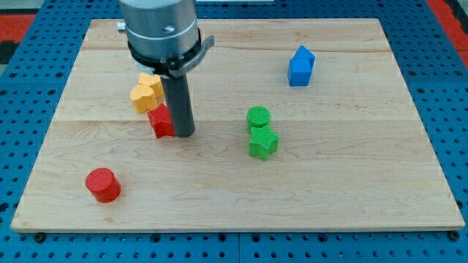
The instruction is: Push the red circle slightly up towards the bottom of the red star
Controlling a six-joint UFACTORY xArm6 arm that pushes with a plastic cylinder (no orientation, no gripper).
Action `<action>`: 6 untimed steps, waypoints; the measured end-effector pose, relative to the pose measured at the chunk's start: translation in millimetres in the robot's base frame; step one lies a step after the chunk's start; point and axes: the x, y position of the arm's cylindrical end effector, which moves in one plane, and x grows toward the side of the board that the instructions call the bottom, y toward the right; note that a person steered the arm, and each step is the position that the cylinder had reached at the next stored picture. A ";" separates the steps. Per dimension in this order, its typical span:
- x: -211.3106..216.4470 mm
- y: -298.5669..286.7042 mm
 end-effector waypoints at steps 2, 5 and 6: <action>-10.3 -37.6; 113.9 -31.9; 159.4 -76.0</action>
